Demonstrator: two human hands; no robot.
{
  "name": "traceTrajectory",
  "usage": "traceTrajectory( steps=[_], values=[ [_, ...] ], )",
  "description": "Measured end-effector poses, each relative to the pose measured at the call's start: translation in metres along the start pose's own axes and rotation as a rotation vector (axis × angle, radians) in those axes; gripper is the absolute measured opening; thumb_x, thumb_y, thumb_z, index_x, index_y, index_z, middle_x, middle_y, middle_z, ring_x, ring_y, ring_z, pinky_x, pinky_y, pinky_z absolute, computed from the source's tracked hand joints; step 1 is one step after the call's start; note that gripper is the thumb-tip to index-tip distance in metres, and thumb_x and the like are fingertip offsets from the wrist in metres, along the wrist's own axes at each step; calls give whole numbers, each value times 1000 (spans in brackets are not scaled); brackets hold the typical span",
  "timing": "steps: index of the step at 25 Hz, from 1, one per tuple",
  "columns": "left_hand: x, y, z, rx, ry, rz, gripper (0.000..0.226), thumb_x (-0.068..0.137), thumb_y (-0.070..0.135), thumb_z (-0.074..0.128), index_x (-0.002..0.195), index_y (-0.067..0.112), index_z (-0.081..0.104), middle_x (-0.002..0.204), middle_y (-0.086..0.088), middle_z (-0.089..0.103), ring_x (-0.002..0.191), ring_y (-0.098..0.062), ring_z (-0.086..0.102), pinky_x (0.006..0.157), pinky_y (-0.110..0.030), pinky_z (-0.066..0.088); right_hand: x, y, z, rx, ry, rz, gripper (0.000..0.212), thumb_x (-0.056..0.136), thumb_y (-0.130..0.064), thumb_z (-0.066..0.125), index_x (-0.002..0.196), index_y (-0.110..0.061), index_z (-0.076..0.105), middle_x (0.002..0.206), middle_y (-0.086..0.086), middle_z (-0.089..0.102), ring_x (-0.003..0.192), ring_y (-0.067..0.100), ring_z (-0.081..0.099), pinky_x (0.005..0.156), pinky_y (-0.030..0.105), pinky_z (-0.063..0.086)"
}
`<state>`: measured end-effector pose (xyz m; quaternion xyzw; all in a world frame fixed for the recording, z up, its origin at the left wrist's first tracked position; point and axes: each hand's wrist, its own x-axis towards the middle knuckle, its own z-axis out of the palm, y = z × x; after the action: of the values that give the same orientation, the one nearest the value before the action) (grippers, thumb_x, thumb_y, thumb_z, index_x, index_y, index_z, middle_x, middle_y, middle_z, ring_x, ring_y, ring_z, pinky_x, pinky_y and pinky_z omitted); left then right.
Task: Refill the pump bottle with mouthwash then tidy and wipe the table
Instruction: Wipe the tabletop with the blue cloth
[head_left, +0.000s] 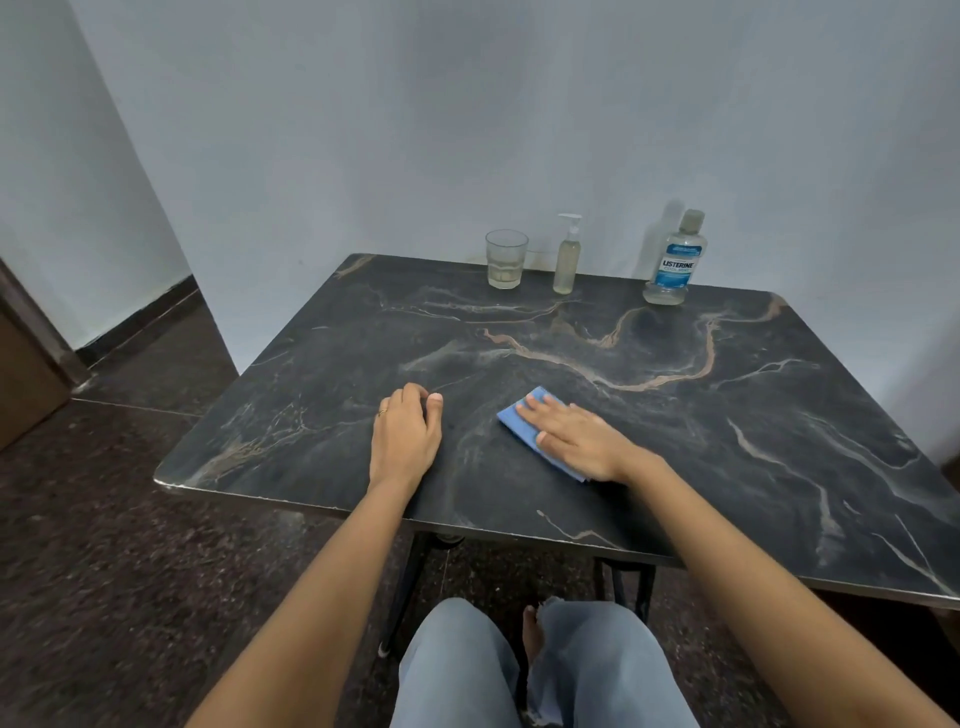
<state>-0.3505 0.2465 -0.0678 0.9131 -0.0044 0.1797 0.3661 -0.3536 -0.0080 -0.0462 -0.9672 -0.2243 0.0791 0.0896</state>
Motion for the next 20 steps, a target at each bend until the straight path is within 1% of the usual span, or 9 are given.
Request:
traceTrajectory(
  steps=[2, 3, 7, 11, 12, 15, 17, 18, 20],
  values=[
    [-1, -1, 1, -12, 6, -8, 28, 100, 34, 39, 93, 11, 54, 92, -3, 60, 94, -23, 51, 85, -40, 44, 9, 7, -7, 18, 15, 156, 50, 104, -33, 21, 153, -27, 8, 161, -5, 2, 148, 14, -3, 119, 37, 2],
    [-1, -1, 0, -17, 13, -12, 28, 100, 34, 39, 93, 11, 54, 92, -4, 60, 94, -23, 51, 85, -40, 43, 12, 4, -5, 5, 9, 173, 51, 104, -33, 21, 153, -27, 7, 161, -4, 1, 148, 15, -3, 119, 38, 1],
    [1, -3, 1, -16, 10, -15, 28, 100, 34, 39, 93, 12, 54, 92, -4, 59, 94, -23, 50, 85, -39, 42, 7, -10, 3, 15, -49, -86, 50, 105, -33, 23, 153, -27, 9, 161, -7, 2, 148, 12, -4, 120, 37, 3],
    [1, -1, 0, -15, 14, -23, 27, 100, 34, 38, 93, 13, 53, 93, -3, 59, 93, -21, 50, 85, -39, 42, 19, -7, -4, -6, 10, 81, 50, 105, -31, 22, 153, -25, 10, 161, -2, 5, 148, 16, -2, 120, 35, 7],
    [1, -1, 0, -8, 14, -22, 26, 100, 33, 38, 93, 13, 53, 93, -4, 59, 93, -22, 50, 85, -39, 42, 22, -19, -3, -7, 11, 68, 50, 105, -31, 23, 153, -24, 11, 161, -1, 5, 149, 17, -2, 120, 35, 6],
    [1, -1, 1, -9, 18, -20, 26, 100, 31, 39, 93, 11, 54, 92, -6, 59, 92, -23, 51, 85, -40, 42, 14, -59, 14, -22, -12, -113, 50, 105, -32, 22, 153, -24, 10, 161, -1, 4, 148, 16, -1, 120, 36, 6],
    [0, -2, 1, -27, 16, -27, 27, 100, 30, 38, 93, 10, 54, 92, -6, 59, 92, -24, 51, 83, -41, 43, 7, -57, 16, -37, 8, -178, 50, 104, -34, 21, 153, -25, 9, 161, -4, 3, 148, 12, -1, 119, 35, 5],
    [0, -2, 1, -30, 15, -29, 28, 100, 31, 38, 93, 10, 54, 92, -6, 59, 92, -24, 51, 83, -41, 43, 10, -47, 13, -60, 21, -150, 50, 104, -35, 20, 153, -25, 8, 161, -5, 3, 148, 11, -1, 119, 35, 4],
    [0, -2, 0, -26, 10, -27, 28, 100, 32, 37, 92, 10, 54, 92, -6, 59, 92, -24, 51, 84, -42, 43, 22, -24, 1, -86, 19, 34, 51, 105, -33, 19, 153, -23, 8, 161, -2, 3, 148, 14, -2, 119, 37, 3]
  ],
)
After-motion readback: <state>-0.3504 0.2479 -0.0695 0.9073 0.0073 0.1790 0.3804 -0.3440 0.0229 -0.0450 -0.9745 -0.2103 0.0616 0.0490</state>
